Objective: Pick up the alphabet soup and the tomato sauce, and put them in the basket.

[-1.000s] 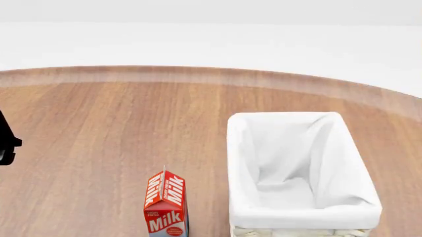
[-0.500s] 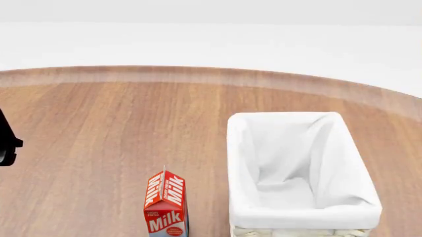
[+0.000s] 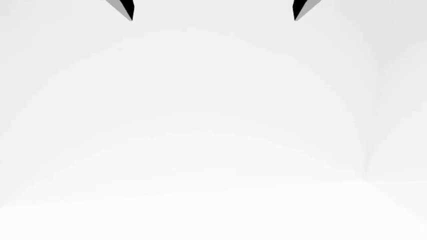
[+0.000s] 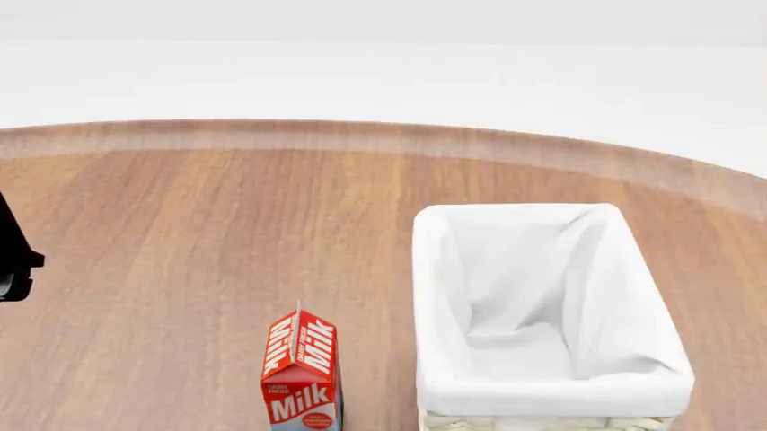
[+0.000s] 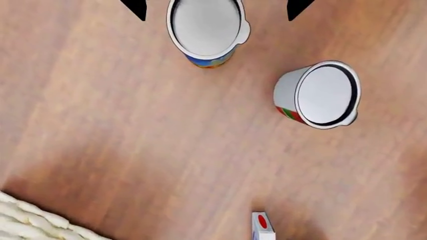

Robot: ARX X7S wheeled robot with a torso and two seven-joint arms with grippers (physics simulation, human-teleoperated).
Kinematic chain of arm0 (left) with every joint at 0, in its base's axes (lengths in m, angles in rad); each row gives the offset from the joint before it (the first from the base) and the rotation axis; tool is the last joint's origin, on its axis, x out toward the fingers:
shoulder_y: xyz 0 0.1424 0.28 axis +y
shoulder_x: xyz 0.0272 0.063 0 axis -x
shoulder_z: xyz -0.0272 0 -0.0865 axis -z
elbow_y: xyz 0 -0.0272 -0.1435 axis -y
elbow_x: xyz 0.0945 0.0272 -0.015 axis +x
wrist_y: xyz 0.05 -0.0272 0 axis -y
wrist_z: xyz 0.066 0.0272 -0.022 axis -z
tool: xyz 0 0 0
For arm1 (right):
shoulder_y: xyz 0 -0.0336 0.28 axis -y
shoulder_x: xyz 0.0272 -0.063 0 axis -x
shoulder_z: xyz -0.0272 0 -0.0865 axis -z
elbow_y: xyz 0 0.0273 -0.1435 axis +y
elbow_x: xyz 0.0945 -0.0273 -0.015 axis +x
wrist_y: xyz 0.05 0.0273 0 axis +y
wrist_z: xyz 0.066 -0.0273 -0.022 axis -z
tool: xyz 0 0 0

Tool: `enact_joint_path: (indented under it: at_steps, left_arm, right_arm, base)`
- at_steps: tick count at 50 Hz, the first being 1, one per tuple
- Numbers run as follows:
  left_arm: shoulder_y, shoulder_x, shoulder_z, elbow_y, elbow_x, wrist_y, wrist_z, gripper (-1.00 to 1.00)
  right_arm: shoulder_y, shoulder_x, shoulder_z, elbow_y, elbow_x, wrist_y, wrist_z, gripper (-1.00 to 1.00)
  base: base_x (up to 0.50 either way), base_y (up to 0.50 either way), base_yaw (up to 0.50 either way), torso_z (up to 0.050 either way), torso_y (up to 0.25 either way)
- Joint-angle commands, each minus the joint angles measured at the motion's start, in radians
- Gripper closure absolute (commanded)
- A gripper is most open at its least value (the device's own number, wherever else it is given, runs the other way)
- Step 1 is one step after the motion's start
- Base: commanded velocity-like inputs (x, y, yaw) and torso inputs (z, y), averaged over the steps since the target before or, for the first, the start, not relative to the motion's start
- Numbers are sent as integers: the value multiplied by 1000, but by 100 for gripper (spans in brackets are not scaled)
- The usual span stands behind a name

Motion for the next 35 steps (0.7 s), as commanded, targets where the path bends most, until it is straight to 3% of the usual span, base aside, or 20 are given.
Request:
enact_joint_path:
  at_steps: [1,35]
  left_arm:
    - [2,-4,0,2,-4,1,-4,-100]
    - [11,-16,3,1,-10,10,-14,-100]
  right_arm:
    - [-25,1,-2,15,-53,-18,-47,-100]
    - [-46,-31,-3,118,-205,-79,-191,-100]
  base:
    - [0,0,0,0,0]
    - [0,0,0,0,0]
